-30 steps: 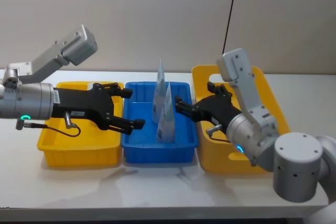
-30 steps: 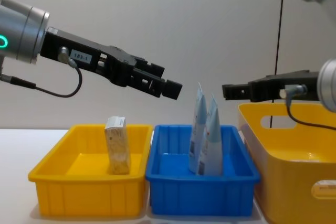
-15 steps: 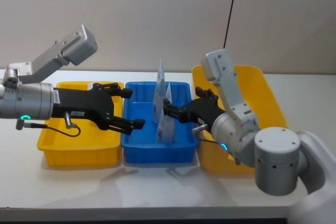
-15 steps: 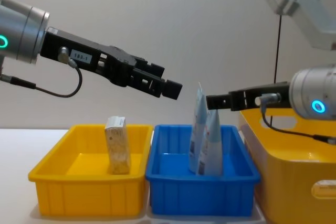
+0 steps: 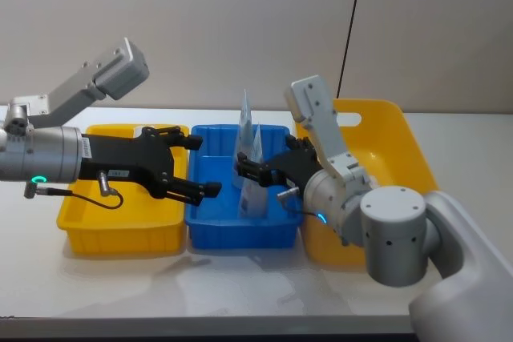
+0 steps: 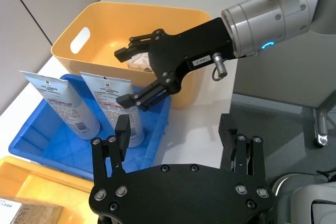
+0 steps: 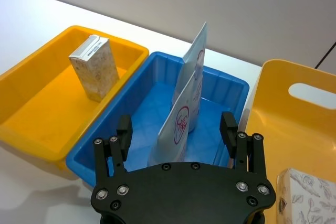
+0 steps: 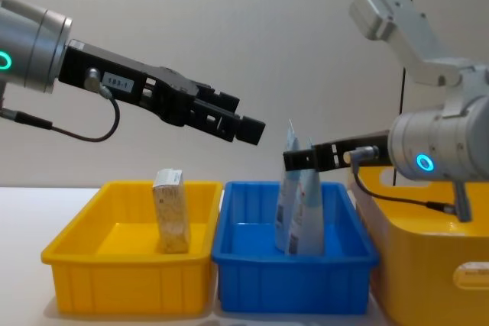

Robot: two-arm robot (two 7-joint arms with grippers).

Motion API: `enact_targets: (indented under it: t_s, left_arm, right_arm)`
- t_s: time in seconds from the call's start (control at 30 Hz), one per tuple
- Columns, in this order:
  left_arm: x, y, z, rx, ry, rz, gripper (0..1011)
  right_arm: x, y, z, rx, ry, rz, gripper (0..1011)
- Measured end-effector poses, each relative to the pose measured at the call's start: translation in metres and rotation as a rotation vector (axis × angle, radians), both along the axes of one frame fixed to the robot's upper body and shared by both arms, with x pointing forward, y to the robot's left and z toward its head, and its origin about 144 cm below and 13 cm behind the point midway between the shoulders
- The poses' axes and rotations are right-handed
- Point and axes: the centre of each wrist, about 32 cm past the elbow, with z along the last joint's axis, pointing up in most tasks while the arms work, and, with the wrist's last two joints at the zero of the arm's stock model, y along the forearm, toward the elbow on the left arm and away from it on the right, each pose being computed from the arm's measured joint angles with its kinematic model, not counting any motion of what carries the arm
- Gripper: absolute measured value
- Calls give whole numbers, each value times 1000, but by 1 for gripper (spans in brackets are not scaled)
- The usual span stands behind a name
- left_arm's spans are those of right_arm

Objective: Bimanual collaborative sorting of washing and personal care products

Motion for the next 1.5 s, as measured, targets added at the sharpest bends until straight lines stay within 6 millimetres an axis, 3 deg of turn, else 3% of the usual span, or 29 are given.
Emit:
enact_targets:
  t_s: [0.83,1.03,1.17,1.3,1.37,1.5]
  left_arm:
    - [0,0,0,0,0,0,1001]
    - [0,0,0,0,0,0,1001]
    - [0,0,0,0,0,0,1001]
    - [0,0,0,0,0,0,1001]
    - [0,0,0,0,0,0,1001]
    - [0,0,0,0,0,0,1001]
  right_arm:
    - [23,13,-5,-38,12,-27,982]
    - [24,14,-6,-43,15,-30,859]
    - [25,14,-6,-44,16,-32,700]
    - [26,14,-7,-45,18,-33,611]
    - [26,14,-7,-45,18,-33,501]
    - [26,15,-7,-46,19,-33,418]
